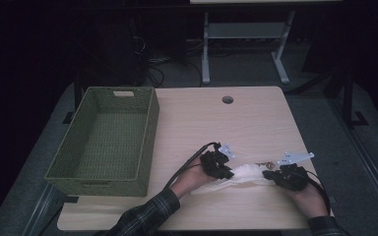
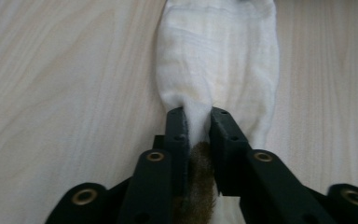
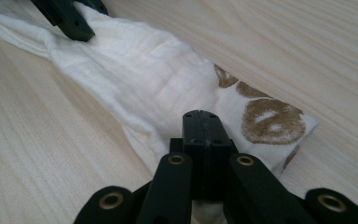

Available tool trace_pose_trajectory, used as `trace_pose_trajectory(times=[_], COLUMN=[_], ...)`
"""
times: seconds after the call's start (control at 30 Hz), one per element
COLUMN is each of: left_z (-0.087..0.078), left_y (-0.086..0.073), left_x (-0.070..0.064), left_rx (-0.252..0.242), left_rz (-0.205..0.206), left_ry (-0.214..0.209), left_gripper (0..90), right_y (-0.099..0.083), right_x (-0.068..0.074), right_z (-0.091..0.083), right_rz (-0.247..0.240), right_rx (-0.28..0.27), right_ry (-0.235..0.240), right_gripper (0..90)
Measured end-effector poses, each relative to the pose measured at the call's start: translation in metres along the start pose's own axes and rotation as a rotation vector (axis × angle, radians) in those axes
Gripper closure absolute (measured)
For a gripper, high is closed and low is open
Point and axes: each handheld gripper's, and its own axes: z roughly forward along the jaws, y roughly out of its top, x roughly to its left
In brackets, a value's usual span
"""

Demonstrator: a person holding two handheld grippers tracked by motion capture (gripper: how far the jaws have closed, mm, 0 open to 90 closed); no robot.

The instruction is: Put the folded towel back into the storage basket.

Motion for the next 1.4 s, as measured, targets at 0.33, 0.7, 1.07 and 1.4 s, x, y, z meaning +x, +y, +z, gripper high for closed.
trace_pose_trajectory(times=[0.33,0.7,1.07,1.4], left_z=[-0.003,-0.035,-0.082,-0.125], left_y=[0.001,0.004,0.008,0.014], left_x=[-0.001,0.003,0.012,0.015], left_rx=[-0.010,-0.072,-0.164,-0.209], left_rz=[-0.008,-0.047,-0.085,-0.112], left_ry=[0.014,0.051,0.100,0.147], left_gripper=[83.2,83.4,83.6,83.5], right_y=[0.001,-0.006,-0.025,-0.026], right_x=[-0.002,-0.014,-0.024,-0.025], right_z=[-0.004,-0.024,-0.012,-0.007], right_rz=[-0.008,0.074,0.110,0.112], right_rx=[-0.020,-0.120,-0.064,-0.077], right_ry=[-0.001,-0.102,-0.182,-0.205], right_gripper=[85.7,51.5,25.9,16.8])
